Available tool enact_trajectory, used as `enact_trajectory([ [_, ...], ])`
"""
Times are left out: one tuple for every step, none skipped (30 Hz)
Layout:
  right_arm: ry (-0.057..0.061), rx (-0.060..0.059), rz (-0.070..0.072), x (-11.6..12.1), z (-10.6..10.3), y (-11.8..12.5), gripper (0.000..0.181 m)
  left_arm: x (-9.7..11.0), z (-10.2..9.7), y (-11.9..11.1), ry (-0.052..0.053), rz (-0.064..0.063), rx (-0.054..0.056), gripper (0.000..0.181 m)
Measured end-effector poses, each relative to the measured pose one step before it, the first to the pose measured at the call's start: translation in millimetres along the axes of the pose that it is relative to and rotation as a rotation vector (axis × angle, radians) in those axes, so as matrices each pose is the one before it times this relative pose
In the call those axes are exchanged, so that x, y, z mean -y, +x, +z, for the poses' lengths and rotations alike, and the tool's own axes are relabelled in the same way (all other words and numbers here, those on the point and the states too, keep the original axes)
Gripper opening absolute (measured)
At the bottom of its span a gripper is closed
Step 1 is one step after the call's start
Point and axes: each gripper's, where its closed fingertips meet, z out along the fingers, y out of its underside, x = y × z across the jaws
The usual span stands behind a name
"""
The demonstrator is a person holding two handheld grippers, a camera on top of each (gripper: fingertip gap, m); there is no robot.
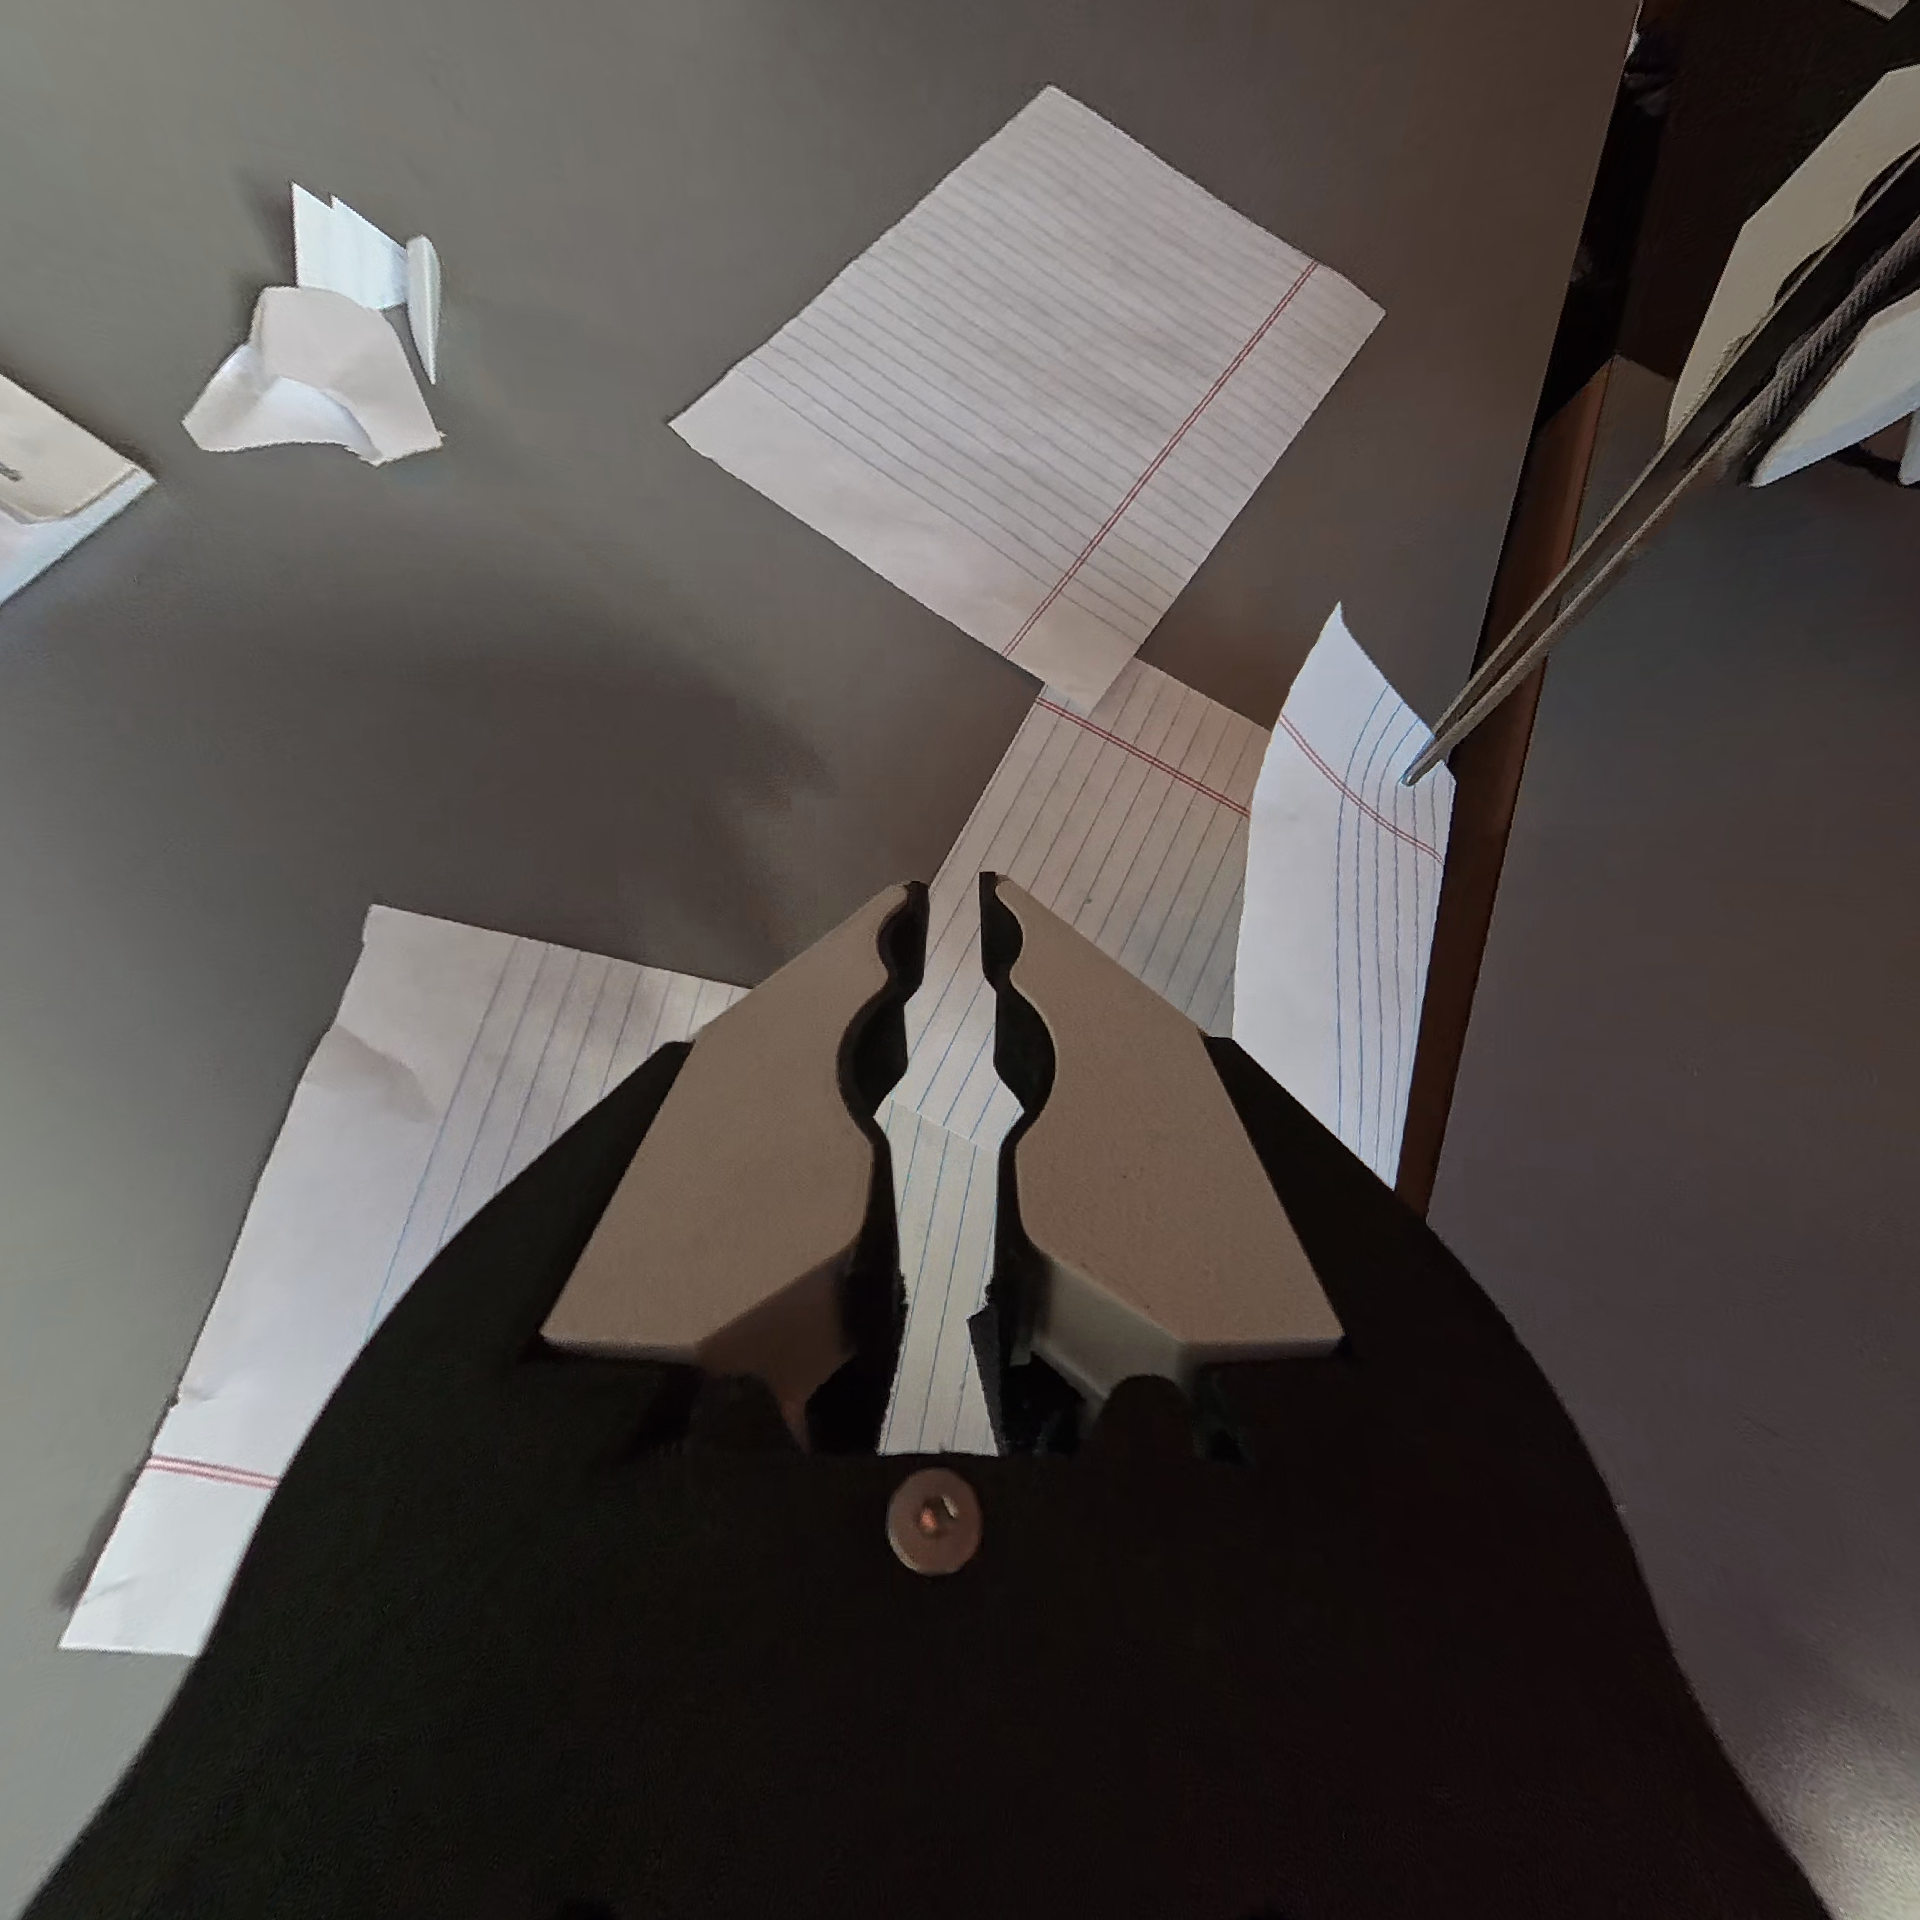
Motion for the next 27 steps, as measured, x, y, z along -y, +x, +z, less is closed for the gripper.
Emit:
enact_trajectory([
  [0.0032, 0.0008, 0.0043, -0.11, -0.16, -0.06, 0.012, -2.13, 1.84, 2.17, -0.0080, -0.0005, -0.0169, 0.008],
  [0.0027, 0.0008, 0.0029, -0.07, -0.01, -0.09, 0.012, -3.12, 0.32, 1.89, -0.0107, 0.0029, -0.0111, 0.006],
  [0.0012, -0.0002, 0.0026, -0.18, 0.15, 0.03, 0.012, -3.19, -0.71, 1.61, -0.0090, 0.0052, -0.0047, 0.003],
  [-0.0008, -0.0009, 0.0018, -0.50, 0.46, 0.11, 0.012, -2.76, -1.04, 2.09, -0.0054, 0.0070, -0.0038, 0.003],
  [-0.0025, -0.0002, 0.0008, -0.87, 0.68, 0.07, 0.012, -2.46, -0.83, 2.25, -0.0049, 0.0085, -0.0031, 0.003],
  [-0.0032, -0.0006, 0.0016, -0.91, 0.78, 0.23, 0.012, -3.24, -0.22, 1.42, -0.0105, 0.0083, 0.0034, 0.002],
  [-0.0023, 0.0001, 0.0024, -0.68, 0.84, 0.35, 0.012, -4.51, 0.60, 0.08, -0.0204, 0.0077, 0.0102, 0.003],
  [-0.0028, 0.0015, 0.0032, -0.62, 1.01, 0.31, 0.012, -5.50, 1.36, -0.07, -0.0266, 0.0082, 0.0107, 0.003],
  [-0.0024, -0.0004, 0.0029, -0.35, 1.02, 0.53, 0.012, -5.68, 1.49, -0.16, -0.0263, 0.0084, 0.0104, 0.003],
  [-0.0015, 0.0001, 0.0018, 0.09, 0.98, 0.64, 0.012, -2.62, 0.38, -0.35, -0.0074, 0.0063, 0.0126, 0.003],
  [-0.0003, 0.0012, 0.0017, 0.37, 0.79, 0.26, 0.012, -0.66, -0.85, 0.11, 0.0047, 0.0008, 0.0091, 0.001],
  [0.0005, 0.0008, 0.0021, 0.57, 0.73, 0.29, 0.012, -1.72, -1.05, 1.05, -0.0031, -0.0043, 0.0020, 0.001],
  [-0.0005, -0.0014, 0.0017, 0.31, 0.56, 0.70, 0.012, -1.55, -1.07, 1.29, -0.0015, -0.0045, 0.0017, 0.000],
  [-0.0017, -0.0013, 0.0015, 0.15, 0.48, 0.71, 0.012, -1.58, -1.24, 1.16, 0.0000, -0.0015, 0.0044, 0.000],
  [-0.0018, -0.0017, 0.0013, 0.18, 0.32, 0.89, 0.012, -1.70, -1.20, 1.01, 0.0005, 0.0006, 0.0064, 0.000],
  [-0.0020, -0.0018, 0.0016, 0.13, 0.01, 0.85, 0.012, -2.00, -1.43, 0.84, -0.0007, -0.0003, 0.0071, 0.000],
  [-0.0019, -0.0007, 0.0017, 0.19, -0.22, 0.70, 0.012, -2.10, -1.63, 0.92, -0.0015, -0.0023, 0.0060, 0.000],
  [-0.0004, -0.0019, 0.0011, 0.38, -0.41, 0.87, 0.012, -1.92, -1.54, 0.86, -0.0011, -0.0041, 0.0045, 0.000],
  [0.0000, -0.0018, 0.0010, 0.43, -0.48, 0.75, 0.012, -1.83, -1.42, 0.88, 0.0003, -0.0065, 0.0039, 0.000],
  [-0.0012, -0.0017, 0.0025, 0.21, -0.61, 0.77, 0.012, -1.66, -1.38, 0.70, 0.0017, -0.0087, 0.0040, 0.000],
  [0.0004, -0.0006, 0.0010, 0.44, -0.67, 0.49, 0.012, -1.68, -1.34, 0.76, 0.0032, -0.0088, 0.0038, 0.000],
  [0.0000, -0.0011, 0.0002, 0.54, -0.56, 0.25, 0.012, -1.60, -1.21, 0.85, 0.0052, -0.0073, 0.0042, 0.000],
  [-0.0014, -0.0025, -0.0013, 0.16, -0.54, 0.44, 0.012, -1.49, -1.20, 0.86, 0.0065, -0.0072, 0.0038, 0.000],
  [-0.0042, -0.0025, 0.0000, -0.22, -0.36, 0.32, 0.012, -1.37, -1.27, 0.91, 0.0056, -0.0105, 0.0015, 0.000],
  [-0.0039, -0.0009, 0.0004, -0.26, -0.23, 0.06, 0.012, -1.37, -1.12, 0.96, 0.0036, -0.0137, -0.0013, 0.000],
  [-0.0033, 0.0013, 0.0003, -0.20, -0.02, -0.18, 0.012, -1.21, -1.04, 1.17, 0.0021, -0.0128, -0.0026, 0.000],
  [-0.0033, -0.0003, 0.0015, -0.14, 0.21, 0.22, 0.012, -1.11, -1.07, 1.25, 0.0005, -0.0086, -0.0019, 0.000],
])
